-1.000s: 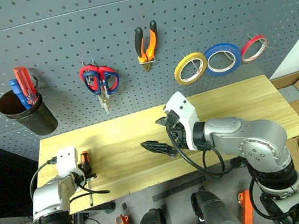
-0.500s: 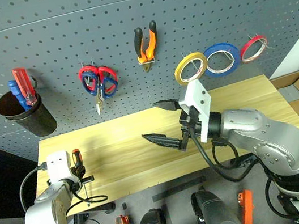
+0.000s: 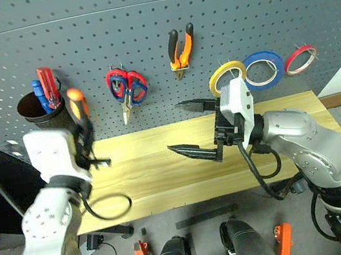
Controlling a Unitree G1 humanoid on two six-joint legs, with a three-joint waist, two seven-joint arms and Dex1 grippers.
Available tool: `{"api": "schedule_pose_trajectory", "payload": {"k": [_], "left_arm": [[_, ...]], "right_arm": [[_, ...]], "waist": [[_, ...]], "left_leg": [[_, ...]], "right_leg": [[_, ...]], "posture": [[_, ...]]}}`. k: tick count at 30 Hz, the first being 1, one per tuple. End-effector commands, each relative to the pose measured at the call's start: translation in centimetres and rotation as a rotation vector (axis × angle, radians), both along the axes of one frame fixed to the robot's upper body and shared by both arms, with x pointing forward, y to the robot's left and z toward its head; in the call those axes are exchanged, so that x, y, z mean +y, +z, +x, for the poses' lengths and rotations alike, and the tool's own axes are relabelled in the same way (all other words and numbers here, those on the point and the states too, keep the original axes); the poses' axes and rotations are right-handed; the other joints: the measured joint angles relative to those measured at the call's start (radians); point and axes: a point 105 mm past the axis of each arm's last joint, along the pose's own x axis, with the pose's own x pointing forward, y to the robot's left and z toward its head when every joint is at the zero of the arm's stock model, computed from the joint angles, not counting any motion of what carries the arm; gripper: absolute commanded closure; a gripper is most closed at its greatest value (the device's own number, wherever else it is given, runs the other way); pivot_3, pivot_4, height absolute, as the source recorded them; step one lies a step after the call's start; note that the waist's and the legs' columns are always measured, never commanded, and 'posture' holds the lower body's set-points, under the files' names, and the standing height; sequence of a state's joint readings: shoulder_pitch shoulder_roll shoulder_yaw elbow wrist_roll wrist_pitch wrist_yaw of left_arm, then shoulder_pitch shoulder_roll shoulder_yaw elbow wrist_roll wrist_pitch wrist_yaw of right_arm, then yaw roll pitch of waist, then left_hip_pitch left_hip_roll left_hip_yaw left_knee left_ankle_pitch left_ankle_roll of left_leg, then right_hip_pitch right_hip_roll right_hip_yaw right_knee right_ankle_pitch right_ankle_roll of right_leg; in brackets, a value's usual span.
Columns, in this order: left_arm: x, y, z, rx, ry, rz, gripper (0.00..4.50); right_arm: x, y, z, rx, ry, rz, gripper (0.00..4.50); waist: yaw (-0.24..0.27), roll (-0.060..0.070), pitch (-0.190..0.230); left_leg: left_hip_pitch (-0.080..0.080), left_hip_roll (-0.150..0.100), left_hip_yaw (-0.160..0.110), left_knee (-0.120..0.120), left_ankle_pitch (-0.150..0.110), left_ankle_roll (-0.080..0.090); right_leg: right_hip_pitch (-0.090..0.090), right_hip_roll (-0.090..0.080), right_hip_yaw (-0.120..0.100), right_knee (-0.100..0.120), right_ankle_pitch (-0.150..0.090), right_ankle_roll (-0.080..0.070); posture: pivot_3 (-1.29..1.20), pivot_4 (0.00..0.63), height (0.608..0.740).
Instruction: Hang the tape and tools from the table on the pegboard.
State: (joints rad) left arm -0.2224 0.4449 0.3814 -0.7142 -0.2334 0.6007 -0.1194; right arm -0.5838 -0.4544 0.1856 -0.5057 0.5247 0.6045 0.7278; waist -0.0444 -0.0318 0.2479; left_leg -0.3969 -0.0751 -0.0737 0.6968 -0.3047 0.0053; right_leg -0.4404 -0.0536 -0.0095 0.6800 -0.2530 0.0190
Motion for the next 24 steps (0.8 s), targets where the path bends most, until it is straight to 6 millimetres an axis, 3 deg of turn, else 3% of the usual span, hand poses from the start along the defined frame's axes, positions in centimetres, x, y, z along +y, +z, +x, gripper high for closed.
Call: {"api": "schedule_pose_trajectory", "payload": {"k": [1,4,8,13,17,24], "left_arm": [[0.9,5.7,-0.6,-0.209,0.034,-0.029,4.08],[0.8,7.9,-0.2,-0.267,0.012,-0.038,4.08],[2.2,8.5,0.2,-0.279,0.057,-0.035,4.08],[5.3,6.9,1.2,-0.229,0.153,0.002,4.08],[5.5,5.4,3.5,-0.221,0.116,-0.041,4.08],[5.3,4.0,5.1,-0.230,0.104,-0.051,4.08]], "right_arm": [[-0.2,1.8,0.3,-0.088,0.012,0.026,0.00],[-0.4,2.0,1.0,-0.096,0.004,0.029,0.00],[-0.3,2.3,1.3,-0.113,0.006,0.022,0.00],[0.3,3.2,1.0,-0.119,0.011,0.023,0.00],[0.7,3.6,1.0,-0.115,0.012,0.030,0.00],[0.5,3.3,0.8,-0.115,0.024,0.026,0.00]], "waist": [[0.003,-0.001,-0.003],[0.007,-0.003,-0.016],[0.007,-0.003,-0.028],[0.007,-0.003,-0.031],[0.014,-0.005,-0.043],[0.014,-0.012,-0.050]], "left_leg": [[0.000,0.000,0.000,0.000,0.000,0.000],[-0.001,0.000,0.000,0.000,0.000,0.000],[-0.001,-0.001,0.001,-0.001,0.000,0.000],[0.001,0.000,0.001,0.000,0.000,-0.001],[0.001,0.000,0.000,0.000,0.001,-0.002],[0.000,-0.001,0.000,0.001,0.001,-0.001]], "right_leg": [[0.000,0.000,-0.001,0.000,0.000,0.000],[-0.001,-0.001,-0.002,-0.001,0.000,0.000],[-0.001,-0.001,-0.001,-0.002,0.000,0.000],[-0.001,-0.001,-0.001,0.000,0.000,0.000],[-0.001,-0.001,-0.002,0.000,0.001,-0.001],[-0.001,-0.001,-0.002,-0.001,0.001,-0.002]], "posture": [[-0.05,0.151,0.740],[-0.05,0.141,0.740],[-0.06,0.132,0.740],[-0.06,0.126,0.740],[-0.07,0.127,0.740],[-0.10,0.125,0.740]]}}
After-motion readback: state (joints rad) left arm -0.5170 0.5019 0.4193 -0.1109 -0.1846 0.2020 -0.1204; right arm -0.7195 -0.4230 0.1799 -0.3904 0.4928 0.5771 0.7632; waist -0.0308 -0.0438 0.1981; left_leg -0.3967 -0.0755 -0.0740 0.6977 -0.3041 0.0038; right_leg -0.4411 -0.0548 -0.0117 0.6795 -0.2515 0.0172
